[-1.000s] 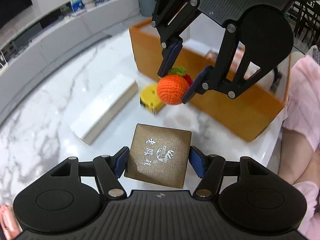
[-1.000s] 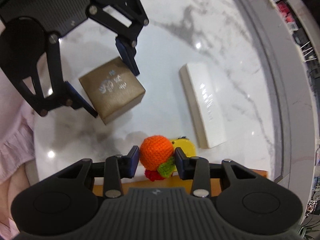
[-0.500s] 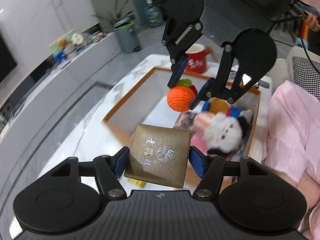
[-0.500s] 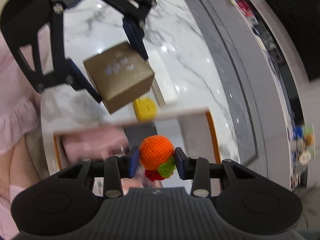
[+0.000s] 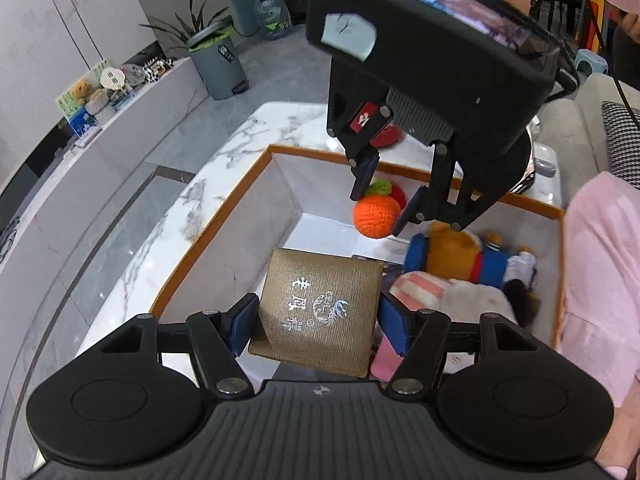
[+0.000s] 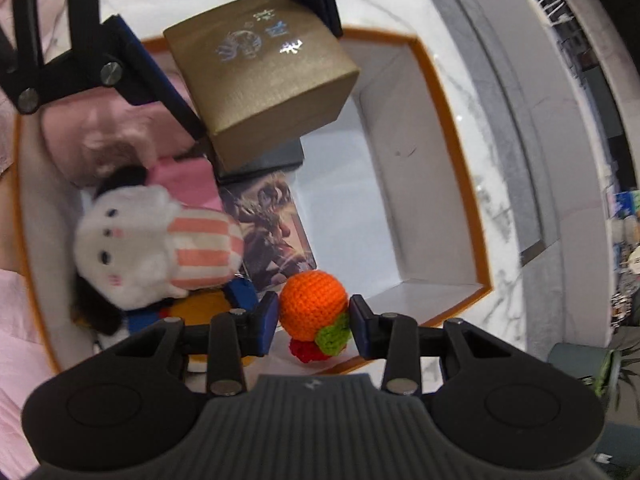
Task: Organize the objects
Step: 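Carry the tan box and orange ball over the orange box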
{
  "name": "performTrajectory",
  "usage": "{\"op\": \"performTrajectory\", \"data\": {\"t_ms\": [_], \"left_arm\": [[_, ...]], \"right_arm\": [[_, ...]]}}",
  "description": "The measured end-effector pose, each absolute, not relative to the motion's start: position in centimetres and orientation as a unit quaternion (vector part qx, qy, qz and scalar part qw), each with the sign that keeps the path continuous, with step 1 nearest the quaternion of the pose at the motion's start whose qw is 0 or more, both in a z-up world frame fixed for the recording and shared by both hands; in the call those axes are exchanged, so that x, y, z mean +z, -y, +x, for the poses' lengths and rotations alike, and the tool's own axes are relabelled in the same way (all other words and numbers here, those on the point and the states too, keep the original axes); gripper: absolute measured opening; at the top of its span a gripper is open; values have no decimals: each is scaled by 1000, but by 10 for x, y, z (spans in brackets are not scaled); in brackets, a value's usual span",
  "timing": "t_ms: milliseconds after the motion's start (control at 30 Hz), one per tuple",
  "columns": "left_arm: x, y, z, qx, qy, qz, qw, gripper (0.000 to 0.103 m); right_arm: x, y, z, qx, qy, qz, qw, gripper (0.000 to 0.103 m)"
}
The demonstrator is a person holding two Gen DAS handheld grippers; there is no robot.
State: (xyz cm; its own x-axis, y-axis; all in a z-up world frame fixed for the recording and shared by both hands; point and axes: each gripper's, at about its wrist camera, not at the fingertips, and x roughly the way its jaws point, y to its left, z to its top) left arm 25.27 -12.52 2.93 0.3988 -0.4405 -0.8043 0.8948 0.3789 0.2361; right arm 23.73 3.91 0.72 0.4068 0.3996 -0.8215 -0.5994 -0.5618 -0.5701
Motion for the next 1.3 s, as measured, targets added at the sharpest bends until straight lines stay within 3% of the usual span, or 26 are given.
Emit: {"op": "performTrajectory", "data": {"t_ms": [767, 1200, 1300], "left_arm": [[-8, 146, 295, -466, -346, 344, 738, 74], [-26, 162, 298, -465, -389, 377, 700, 75], [-24, 163, 299, -464, -397, 380, 694, 75]], "right_arm": [[-49, -77, 265, 530, -178, -769, 310, 39], [-20, -54, 260, 570, -160, -706, 388, 46], [-16, -48, 257, 587, -158, -685, 401, 36]]}}
